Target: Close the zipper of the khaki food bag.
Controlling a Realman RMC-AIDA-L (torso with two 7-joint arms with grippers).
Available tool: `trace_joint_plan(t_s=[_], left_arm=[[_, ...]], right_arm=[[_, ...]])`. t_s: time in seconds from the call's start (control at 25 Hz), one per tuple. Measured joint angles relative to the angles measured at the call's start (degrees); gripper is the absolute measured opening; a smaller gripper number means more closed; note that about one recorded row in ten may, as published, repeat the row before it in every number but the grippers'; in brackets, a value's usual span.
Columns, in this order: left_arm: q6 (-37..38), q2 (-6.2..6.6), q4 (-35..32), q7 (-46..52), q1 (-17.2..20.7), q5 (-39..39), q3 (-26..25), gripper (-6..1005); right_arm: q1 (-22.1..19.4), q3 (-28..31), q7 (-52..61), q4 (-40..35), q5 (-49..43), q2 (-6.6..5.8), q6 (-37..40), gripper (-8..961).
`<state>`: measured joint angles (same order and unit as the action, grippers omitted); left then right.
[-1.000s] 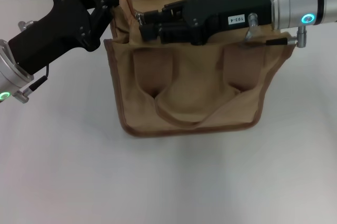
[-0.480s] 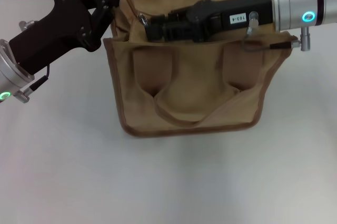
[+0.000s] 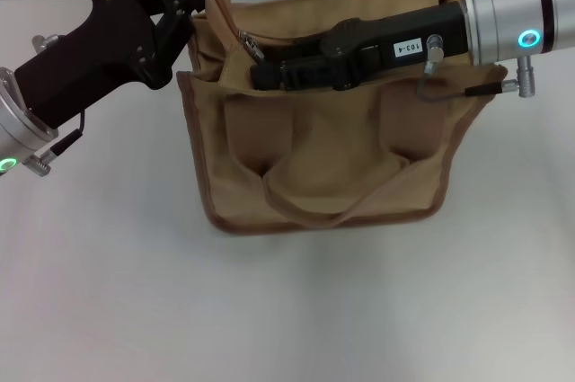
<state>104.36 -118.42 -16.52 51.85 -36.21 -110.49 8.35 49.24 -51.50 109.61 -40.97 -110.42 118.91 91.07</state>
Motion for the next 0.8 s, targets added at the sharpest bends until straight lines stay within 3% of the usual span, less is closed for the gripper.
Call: trace_joint_plan(t_s=[0.52,0.8], left_arm=[[0.9,-0.05,0.1,0.0,0.2,0.0,0.0,20],[1.4,-0.05,0.1,0.0,0.4,0.0,0.0,20]], right_arm=[[0.0,0.0,0.0,-0.7,2.4,0.25,1.1,338],[0.4,-1.6,0.8,0.1,2.6,0.31,0.7,174]])
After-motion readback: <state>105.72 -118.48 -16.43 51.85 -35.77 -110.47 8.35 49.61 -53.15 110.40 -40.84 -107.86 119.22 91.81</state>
